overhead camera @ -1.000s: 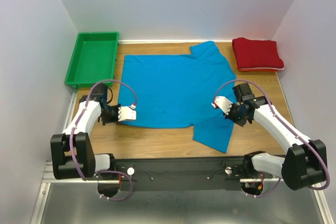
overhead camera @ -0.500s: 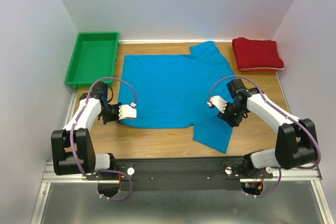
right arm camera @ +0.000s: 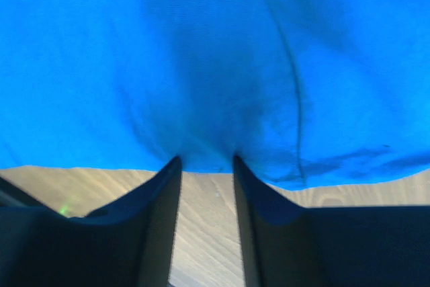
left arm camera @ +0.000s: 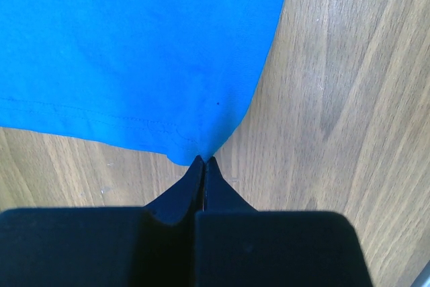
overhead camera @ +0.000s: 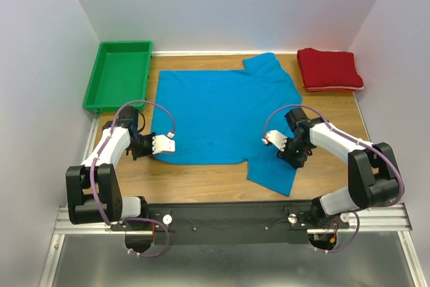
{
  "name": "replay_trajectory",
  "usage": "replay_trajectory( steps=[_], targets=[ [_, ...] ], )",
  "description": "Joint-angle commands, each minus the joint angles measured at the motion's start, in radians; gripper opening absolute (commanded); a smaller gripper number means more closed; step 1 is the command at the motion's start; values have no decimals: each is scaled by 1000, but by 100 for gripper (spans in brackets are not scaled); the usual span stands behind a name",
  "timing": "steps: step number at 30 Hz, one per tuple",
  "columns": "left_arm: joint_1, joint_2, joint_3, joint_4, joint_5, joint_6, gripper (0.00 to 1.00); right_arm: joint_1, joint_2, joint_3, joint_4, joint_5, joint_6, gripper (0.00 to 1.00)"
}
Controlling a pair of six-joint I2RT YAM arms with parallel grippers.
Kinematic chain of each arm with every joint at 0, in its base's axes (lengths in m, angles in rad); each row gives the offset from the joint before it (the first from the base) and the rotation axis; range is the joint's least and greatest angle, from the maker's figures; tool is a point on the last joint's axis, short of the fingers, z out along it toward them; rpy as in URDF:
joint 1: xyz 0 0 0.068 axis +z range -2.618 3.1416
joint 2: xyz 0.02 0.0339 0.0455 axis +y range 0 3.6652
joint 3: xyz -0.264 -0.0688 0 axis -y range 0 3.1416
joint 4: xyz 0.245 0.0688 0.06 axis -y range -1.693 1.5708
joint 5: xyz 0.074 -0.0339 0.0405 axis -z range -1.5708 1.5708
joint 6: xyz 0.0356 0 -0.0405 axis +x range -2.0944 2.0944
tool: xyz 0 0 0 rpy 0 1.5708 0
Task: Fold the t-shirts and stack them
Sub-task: Fold the tshirt
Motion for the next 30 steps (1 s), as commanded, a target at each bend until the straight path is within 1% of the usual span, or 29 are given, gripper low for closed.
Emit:
replay_trajectory(
  steps=[1,2,4,5,9,14,17,24,30],
  targets=[
    [6,3,-15,6,27,-8,0,10,34,-93,123,55,-5,38],
    [6,3,-16,7,24,-8,0,14,29,-109,134,62,3,26],
    [6,1,-18,11,24,-7,0,20,8,-123,137,68,12,14],
    [6,-2,-16,11,25,-8,0,22,2,-125,132,65,26,1],
    [6,-2,16,-22,45,-8,0,22,-50,-71,53,51,47,1],
    [10,-20,80,-72,51,-4,0,20,-112,85,-62,46,46,1],
    [10,-7,111,-80,51,-8,0,13,-93,166,-110,52,33,0],
    [41,65,221,-80,70,-25,0,-27,-32,257,-128,57,-14,1],
    [46,138,321,-88,77,-36,0,-55,28,350,-148,52,-46,0]
  ],
)
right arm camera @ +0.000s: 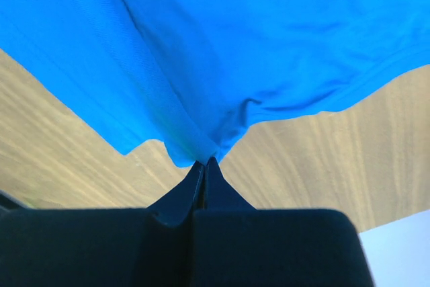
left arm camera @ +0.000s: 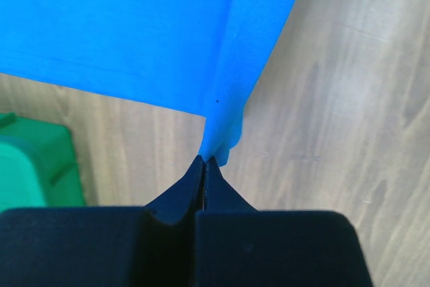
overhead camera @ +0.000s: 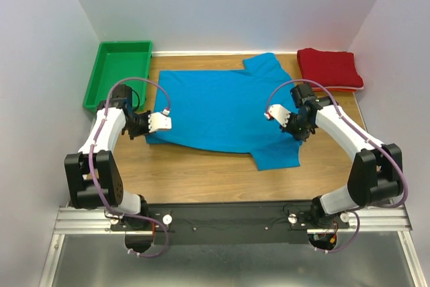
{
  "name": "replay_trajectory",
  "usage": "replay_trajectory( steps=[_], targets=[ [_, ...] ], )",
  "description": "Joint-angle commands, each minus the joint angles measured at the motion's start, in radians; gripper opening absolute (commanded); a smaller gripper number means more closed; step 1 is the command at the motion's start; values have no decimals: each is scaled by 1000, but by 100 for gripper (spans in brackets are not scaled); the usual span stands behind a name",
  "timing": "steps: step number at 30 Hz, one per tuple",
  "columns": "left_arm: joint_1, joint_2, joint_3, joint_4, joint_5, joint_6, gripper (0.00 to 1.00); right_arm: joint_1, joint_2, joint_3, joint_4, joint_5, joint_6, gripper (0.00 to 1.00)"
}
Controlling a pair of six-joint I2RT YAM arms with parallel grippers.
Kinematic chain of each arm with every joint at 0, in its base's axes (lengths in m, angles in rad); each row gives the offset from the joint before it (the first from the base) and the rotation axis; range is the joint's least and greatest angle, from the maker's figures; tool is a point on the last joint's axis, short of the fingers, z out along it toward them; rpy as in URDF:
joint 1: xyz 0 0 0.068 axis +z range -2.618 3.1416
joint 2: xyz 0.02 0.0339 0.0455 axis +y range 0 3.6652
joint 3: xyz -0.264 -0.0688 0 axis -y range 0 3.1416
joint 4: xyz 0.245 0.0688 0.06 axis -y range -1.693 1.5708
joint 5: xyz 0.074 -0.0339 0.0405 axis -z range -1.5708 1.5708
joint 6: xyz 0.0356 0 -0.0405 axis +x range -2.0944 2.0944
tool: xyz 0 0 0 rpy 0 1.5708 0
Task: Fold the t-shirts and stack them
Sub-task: Fold the tshirt
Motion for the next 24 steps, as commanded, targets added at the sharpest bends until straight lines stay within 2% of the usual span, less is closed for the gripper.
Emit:
replay_trajectory(
  steps=[1,24],
  targets=[
    [11,39,61,-23,40,-21,0,-27,37,83,-39,13,-41,0],
    [22,245,250,43,38,-89,0,-71,287,355,-73,35,-115,0]
  ],
)
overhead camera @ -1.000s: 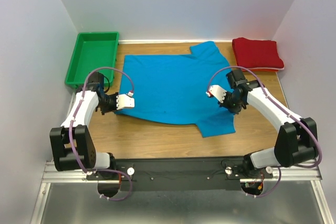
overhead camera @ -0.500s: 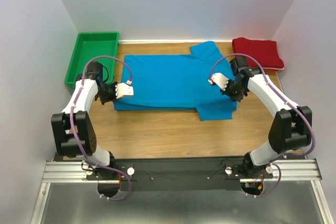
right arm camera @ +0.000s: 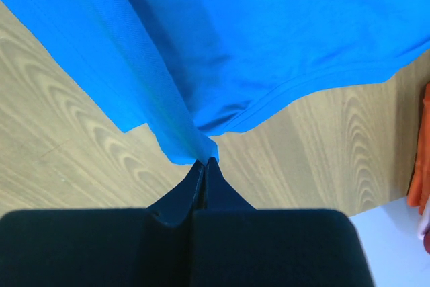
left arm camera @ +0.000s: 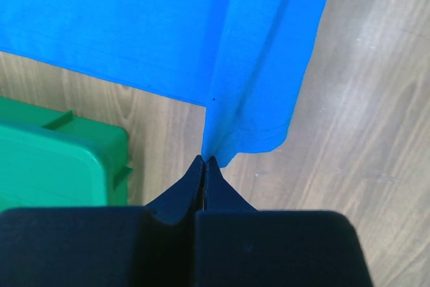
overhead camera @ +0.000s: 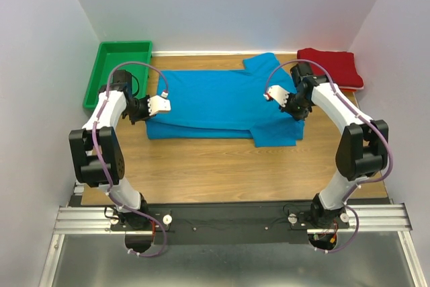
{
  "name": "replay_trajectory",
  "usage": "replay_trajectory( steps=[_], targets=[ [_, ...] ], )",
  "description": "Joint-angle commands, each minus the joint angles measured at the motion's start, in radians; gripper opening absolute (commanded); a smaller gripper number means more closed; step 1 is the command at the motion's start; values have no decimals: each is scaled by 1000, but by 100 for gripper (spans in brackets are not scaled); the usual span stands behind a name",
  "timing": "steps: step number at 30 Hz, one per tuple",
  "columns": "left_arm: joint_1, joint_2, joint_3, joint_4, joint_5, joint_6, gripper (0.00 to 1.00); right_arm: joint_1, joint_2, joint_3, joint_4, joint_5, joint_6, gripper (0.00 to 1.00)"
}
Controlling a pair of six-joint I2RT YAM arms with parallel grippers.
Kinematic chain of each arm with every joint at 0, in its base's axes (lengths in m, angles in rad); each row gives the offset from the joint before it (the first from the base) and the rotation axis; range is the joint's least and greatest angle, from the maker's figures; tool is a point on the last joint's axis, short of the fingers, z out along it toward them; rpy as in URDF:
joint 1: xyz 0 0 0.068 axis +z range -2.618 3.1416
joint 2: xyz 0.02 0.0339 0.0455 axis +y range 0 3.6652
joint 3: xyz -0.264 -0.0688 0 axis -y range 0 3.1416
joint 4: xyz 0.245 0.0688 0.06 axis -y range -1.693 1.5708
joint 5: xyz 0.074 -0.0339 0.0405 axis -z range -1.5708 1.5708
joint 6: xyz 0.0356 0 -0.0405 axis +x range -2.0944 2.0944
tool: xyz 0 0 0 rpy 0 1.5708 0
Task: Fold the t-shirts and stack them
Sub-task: Fold the tshirt
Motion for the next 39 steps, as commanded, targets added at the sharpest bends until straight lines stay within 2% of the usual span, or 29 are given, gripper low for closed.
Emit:
replay_trajectory(
  steps=[1,12,39],
  targets=[
    [10,41,32,18,21,-23,0,-19,50,49,-23,24,-29,0],
    [8,128,67,61,13,-64,0,-31,160,101,-18,21,-41,1],
    [4,266,150,122,-10,-119,0,-54,314,233,-20,17,-49,1]
  ],
)
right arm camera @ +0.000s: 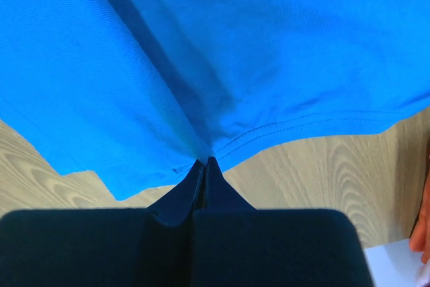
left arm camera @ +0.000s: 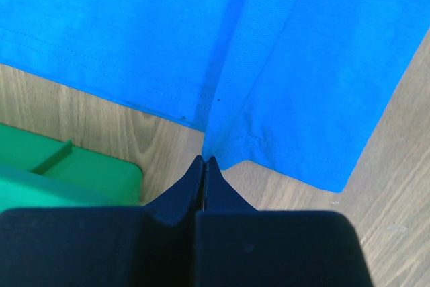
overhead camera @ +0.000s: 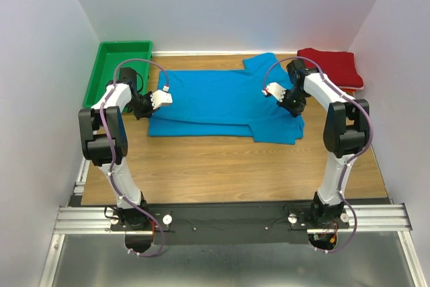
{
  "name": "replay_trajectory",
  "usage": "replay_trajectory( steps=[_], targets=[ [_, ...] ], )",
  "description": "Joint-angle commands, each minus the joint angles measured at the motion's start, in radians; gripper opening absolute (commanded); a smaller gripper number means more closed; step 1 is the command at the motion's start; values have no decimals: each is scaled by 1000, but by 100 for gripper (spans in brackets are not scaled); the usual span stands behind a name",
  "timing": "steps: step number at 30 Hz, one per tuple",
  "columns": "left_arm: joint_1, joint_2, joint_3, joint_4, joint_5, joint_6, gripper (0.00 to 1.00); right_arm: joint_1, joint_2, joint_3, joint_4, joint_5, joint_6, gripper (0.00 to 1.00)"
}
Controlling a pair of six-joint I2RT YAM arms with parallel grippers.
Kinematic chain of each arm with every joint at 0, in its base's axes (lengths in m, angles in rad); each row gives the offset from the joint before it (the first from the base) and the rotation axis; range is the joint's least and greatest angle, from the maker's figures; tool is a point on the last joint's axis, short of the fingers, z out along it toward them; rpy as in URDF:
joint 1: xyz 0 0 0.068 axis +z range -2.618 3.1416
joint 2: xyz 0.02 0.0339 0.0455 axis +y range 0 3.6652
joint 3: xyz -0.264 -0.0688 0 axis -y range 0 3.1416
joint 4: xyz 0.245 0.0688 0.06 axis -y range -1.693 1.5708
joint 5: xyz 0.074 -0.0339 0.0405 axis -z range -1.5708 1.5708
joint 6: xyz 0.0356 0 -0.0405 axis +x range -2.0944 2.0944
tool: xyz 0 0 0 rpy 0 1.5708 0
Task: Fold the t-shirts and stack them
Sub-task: Fold the tshirt
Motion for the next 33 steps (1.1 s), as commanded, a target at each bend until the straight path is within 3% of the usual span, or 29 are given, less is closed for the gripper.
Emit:
replay_trajectory(
  steps=[1,7,9,10,11,14,17,23,33],
  targets=[
    [4,22,30,24,-11,-20,0,-8,27,34,-11,17,-10,1],
    [-1,31,31,40,-15,-43,0,-8,43,40,-8,14,8,1],
    [-2,33,36,49,-17,-73,3,-11,51,63,-5,16,31,14],
    [-2,31,50,47,-9,-84,14,-14,59,76,-5,13,61,20],
    [-2,24,59,47,-4,-102,20,-25,60,92,-6,5,80,33],
    [-2,-24,83,32,35,-165,38,-60,63,178,-24,-29,189,48],
    [-4,-71,61,1,86,-204,47,-116,53,221,-84,-109,256,48],
    [-21,-148,-70,104,100,-314,45,-137,-27,61,-118,-217,316,43],
    [-108,-64,-193,242,36,-446,27,-137,46,-93,41,-161,398,36]
  ],
)
